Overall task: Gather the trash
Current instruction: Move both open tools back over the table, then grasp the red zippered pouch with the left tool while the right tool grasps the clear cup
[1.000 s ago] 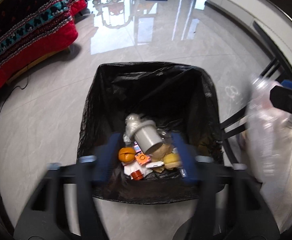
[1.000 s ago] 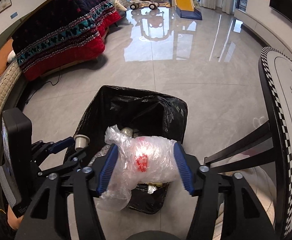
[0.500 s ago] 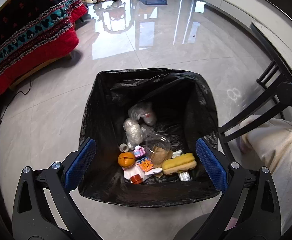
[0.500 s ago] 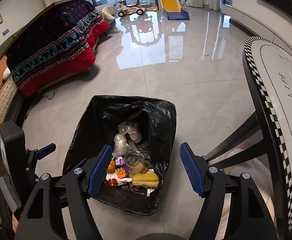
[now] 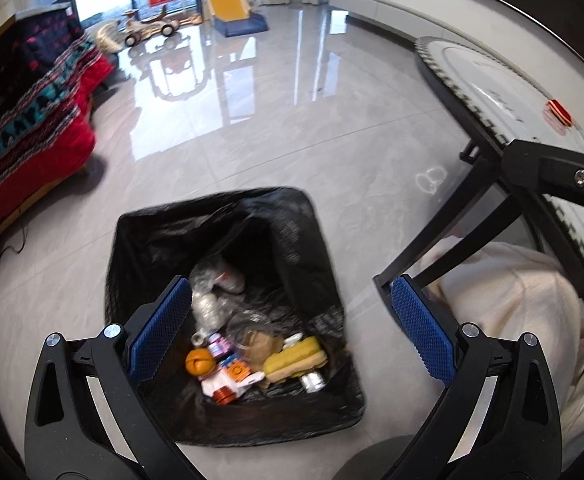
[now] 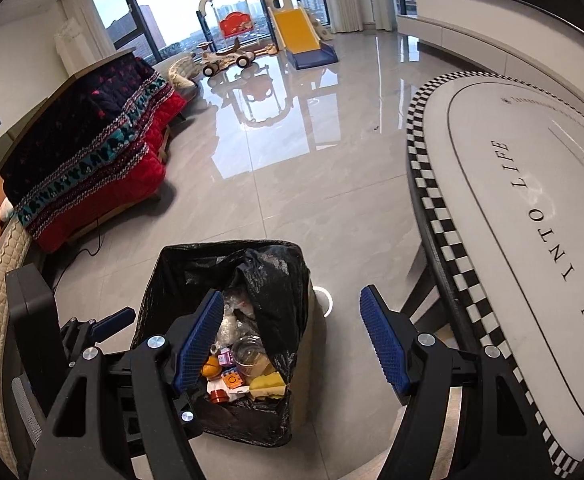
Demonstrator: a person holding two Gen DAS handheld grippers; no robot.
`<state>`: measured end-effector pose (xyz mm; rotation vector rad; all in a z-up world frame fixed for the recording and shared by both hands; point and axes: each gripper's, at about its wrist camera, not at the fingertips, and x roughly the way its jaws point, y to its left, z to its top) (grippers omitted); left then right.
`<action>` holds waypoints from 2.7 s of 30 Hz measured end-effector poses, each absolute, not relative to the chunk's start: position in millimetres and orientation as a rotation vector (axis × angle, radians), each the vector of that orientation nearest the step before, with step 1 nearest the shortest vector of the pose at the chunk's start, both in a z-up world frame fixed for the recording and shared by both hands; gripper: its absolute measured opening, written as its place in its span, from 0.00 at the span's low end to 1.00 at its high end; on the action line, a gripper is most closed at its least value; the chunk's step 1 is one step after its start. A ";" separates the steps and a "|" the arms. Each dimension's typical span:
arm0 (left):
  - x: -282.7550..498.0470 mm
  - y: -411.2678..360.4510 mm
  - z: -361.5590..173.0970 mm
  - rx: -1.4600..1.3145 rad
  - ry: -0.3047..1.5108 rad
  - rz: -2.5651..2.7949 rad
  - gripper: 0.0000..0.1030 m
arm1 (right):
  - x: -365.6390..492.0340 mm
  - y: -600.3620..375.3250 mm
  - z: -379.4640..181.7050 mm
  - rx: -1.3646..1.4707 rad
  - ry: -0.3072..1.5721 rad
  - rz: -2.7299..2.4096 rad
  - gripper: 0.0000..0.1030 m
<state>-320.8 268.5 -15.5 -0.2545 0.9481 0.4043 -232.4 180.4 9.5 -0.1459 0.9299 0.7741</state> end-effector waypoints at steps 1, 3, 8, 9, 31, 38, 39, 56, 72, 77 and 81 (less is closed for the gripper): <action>-313.3 263.7 -12.3 -0.250 0.944 0.386 0.94 | -227.2 174.3 11.1 -0.132 0.928 0.764 0.69; -299.3 252.1 -5.6 -0.235 0.932 0.351 0.94 | -216.6 161.6 14.5 -0.108 0.922 0.741 0.69; -264.1 219.9 12.2 -0.172 0.909 0.272 0.94 | -191.7 122.5 27.3 -0.047 0.885 0.677 0.69; -257.1 213.5 15.8 -0.162 0.906 0.256 0.94 | -186.4 113.7 30.3 -0.037 0.876 0.663 0.69; -89.1 54.7 54.5 0.012 0.899 -0.077 0.94 | -45.6 -64.9 54.4 0.110 0.829 0.326 0.69; -37.5 8.2 52.3 0.015 0.923 -0.171 0.94 | -1.0 -114.3 51.3 0.150 0.832 0.222 0.69; -29.9 2.3 52.9 0.019 0.923 -0.179 0.94 | 6.2 -121.5 50.4 0.157 0.832 0.210 0.69; 93.1 -50.8 39.0 0.030 0.957 -0.198 0.94 | 126.6 -188.6 17.7 0.134 0.915 0.083 0.69; 159.6 -74.5 27.0 0.078 0.969 -0.171 0.94 | 175.2 -221.4 11.2 0.101 0.933 0.017 0.41; 188.2 -86.6 29.7 0.024 0.992 -0.179 0.94 | 184.4 -249.3 20.0 0.118 0.915 -0.022 0.41; 212.2 -94.7 34.5 -0.088 1.016 -0.145 0.94 | 188.0 -265.7 21.6 0.127 0.903 -0.047 0.41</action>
